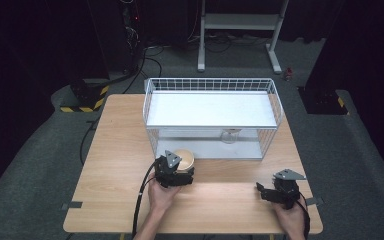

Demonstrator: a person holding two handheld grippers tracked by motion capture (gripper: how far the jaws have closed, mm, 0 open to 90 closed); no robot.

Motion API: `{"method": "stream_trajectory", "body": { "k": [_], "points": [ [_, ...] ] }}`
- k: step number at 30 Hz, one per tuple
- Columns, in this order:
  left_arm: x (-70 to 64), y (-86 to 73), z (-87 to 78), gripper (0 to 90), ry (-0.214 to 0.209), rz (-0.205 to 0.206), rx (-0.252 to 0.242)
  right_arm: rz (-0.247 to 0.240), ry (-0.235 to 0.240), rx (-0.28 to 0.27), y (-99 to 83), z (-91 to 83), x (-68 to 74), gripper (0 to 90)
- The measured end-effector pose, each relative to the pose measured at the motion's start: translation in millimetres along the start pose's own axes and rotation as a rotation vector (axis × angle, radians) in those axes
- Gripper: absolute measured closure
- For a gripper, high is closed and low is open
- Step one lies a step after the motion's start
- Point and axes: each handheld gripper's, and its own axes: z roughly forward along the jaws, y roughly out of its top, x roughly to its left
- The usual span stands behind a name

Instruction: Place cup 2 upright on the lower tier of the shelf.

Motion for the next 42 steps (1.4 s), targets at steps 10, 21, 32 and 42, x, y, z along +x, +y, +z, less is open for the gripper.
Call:
{"method": "stream_trajectory", "body": {
  "k": [10, 21, 32, 42],
  "points": [
    [-3.3, 1.5, -3.0, 9.4, -0.015, 0.013, -0.013, 0.001, 0.000, 0.000, 0.0, 0.0, 0.0, 18.5],
    [-6.4, 10.8, -5.5, 9.4, -0.009, 0.043, -0.013, 0.000, -0.001, 0.000, 0.0, 0.0, 0.0, 18.5],
    [-3.6, 24.3, -2.3, 9.5, -0.021, 0.035, -0.014, 0.001, 0.000, 0.000, 0.0, 0.0, 0.0, 18.4],
    [0.8, 35.2, 7.8, 9.5, -0.007, 0.023, -0.009, 0.001, 0.000, 0.000, 0.0, 0.0, 0.0, 18.4]
  ]
}}
